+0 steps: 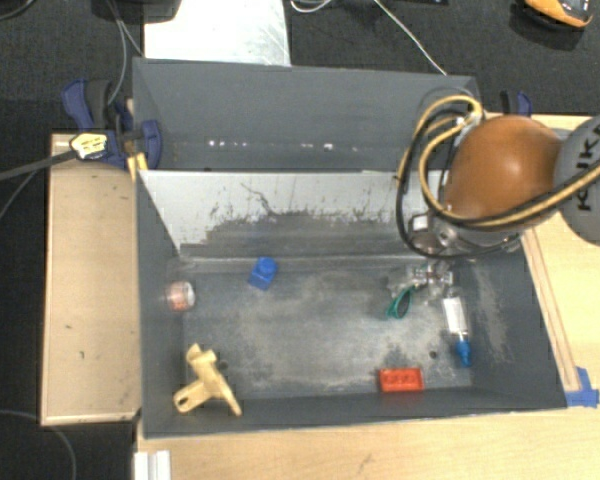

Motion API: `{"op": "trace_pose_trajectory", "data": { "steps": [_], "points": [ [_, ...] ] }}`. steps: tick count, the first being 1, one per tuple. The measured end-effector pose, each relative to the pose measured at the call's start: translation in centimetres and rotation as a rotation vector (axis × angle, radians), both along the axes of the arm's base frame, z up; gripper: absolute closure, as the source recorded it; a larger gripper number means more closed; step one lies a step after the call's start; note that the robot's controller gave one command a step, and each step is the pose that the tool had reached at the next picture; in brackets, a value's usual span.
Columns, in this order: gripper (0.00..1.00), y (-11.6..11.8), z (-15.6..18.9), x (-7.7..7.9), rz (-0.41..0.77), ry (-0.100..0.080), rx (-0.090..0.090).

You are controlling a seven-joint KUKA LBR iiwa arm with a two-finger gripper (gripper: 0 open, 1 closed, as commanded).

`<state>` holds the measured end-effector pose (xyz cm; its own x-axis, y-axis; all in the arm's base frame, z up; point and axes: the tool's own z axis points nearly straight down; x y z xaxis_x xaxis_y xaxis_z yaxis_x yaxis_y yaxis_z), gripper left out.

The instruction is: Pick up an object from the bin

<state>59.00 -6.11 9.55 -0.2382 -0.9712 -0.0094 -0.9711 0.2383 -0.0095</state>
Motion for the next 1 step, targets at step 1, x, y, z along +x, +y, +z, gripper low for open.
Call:
{"op": "trace_pose_trajectory", "data": {
  "steps": [1],
  "points": [
    [1.0, 0.03, 0.95, -0.07, -0.001, 0.003, 0.001]
  ]
}}
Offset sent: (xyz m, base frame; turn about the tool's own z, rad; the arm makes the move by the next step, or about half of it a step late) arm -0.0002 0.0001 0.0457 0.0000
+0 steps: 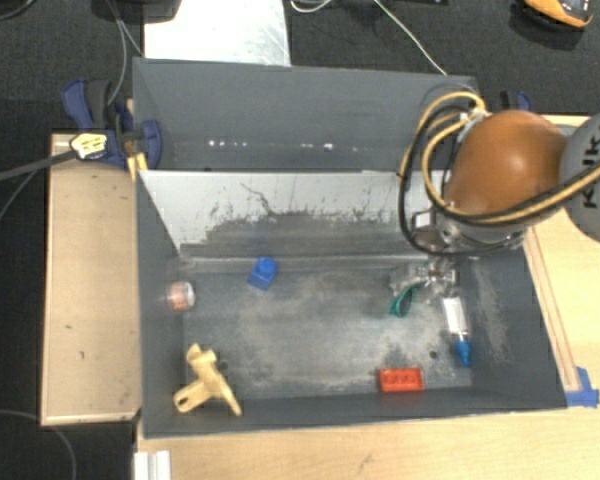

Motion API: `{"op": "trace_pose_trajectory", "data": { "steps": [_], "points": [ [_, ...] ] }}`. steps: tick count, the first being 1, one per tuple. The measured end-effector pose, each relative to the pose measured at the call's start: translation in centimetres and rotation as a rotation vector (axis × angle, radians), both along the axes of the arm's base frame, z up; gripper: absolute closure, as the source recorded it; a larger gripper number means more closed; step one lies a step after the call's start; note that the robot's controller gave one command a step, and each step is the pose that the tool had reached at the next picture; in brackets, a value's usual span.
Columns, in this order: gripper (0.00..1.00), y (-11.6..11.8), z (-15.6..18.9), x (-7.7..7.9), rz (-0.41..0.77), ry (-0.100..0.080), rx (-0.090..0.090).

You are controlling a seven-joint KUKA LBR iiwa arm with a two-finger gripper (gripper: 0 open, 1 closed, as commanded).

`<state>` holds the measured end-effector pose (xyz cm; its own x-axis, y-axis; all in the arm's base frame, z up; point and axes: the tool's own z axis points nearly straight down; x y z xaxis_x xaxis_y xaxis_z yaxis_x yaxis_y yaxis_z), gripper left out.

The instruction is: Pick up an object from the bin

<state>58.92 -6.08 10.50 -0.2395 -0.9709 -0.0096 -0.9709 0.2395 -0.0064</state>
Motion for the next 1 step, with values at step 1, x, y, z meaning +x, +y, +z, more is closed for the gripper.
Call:
{"op": "trace_pose_trajectory", "data": {
  "steps": [1],
  "points": [
    [1.0, 0.02, 1.34, 0.04, -0.002, -0.002, 0.0]
  ]
}}
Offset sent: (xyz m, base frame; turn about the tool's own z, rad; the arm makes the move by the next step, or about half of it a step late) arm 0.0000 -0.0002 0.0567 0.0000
